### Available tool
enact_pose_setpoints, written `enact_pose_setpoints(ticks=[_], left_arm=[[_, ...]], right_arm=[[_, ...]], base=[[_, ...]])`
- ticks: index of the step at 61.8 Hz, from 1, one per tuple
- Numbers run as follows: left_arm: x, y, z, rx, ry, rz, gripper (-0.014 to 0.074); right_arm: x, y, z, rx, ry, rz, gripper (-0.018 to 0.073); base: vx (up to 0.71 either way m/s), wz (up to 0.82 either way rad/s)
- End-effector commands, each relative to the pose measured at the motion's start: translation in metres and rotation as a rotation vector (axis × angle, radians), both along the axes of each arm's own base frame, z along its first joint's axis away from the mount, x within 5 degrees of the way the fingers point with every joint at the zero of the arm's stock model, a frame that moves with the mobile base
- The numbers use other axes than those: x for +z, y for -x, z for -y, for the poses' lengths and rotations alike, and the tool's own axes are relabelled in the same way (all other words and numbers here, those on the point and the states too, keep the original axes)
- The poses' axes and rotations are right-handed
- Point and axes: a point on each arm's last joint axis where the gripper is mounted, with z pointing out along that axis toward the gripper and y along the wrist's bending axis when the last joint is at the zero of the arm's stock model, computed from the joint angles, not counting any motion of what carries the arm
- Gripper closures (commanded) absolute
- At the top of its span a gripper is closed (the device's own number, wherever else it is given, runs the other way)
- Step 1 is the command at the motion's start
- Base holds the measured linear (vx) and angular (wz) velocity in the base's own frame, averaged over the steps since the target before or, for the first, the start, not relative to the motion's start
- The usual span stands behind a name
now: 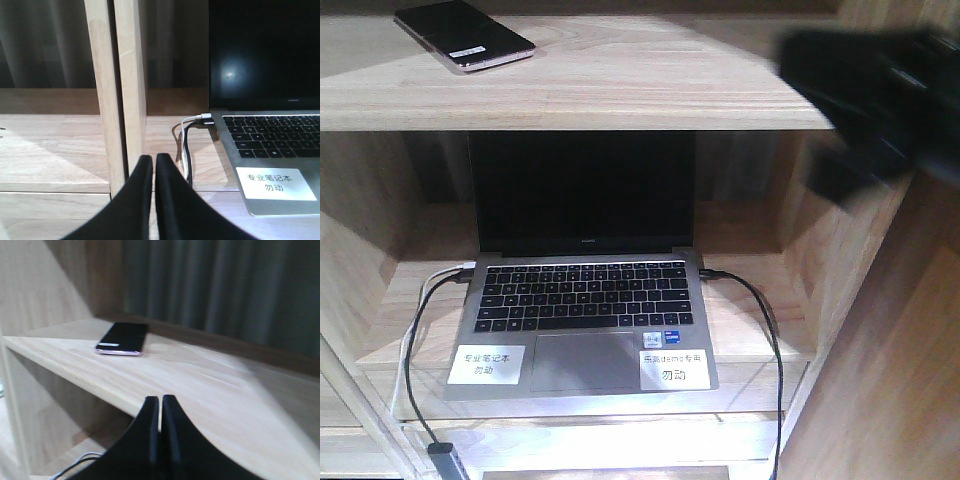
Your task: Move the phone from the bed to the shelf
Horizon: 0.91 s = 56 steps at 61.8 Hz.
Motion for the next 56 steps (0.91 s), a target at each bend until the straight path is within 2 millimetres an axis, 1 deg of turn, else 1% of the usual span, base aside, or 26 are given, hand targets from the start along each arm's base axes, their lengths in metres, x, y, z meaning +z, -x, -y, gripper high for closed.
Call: enact_pose_setpoints(ticks=[1, 4, 14, 17, 26, 36, 56], left_arm=[[0.006, -0.001, -0.001, 0.005, 0.008, 0.072, 0.0596], [0.006, -0.001, -0.001, 0.005, 0.008, 0.072, 0.0596], [0.006, -0.001, -0.001, 0.005, 0.008, 0.072, 0.0596], [0.006, -0.001, -0.001, 0.005, 0.008, 0.072, 0.0596], [0.006, -0.001, -0.001, 0.005, 0.008, 0.072, 0.0596], [0.006, -0.001, -0.001, 0.005, 0.008, 0.072, 0.0596], [0.006, -0.001, -0.001, 0.005, 0.008, 0.072, 0.0596]], right_arm=[[0.003, 0.023, 0.021, -0.09, -0.066, 0.086, 0.0564], [-0.008, 0.033, 0.027, -0.106, -0.071, 0.091, 0.0564], [-0.031, 0.064, 0.045, -0.137, -0.097, 0.131, 0.0564], [-0.041, 0.071, 0.049, -0.137, -0.097, 0.132, 0.0564], [-0.058, 0.089, 0.058, -0.137, -0.113, 0.156, 0.0564], [-0.07, 0.097, 0.062, -0.138, -0.117, 0.163, 0.0564], [-0.071, 0.098, 0.062, -0.133, -0.117, 0.162, 0.0564]], base=[[0.0, 0.0], [0.0, 0.0], [0.0, 0.0], [0.0, 0.0], [0.0, 0.0], [0.0, 0.0], [0.0, 0.0]])
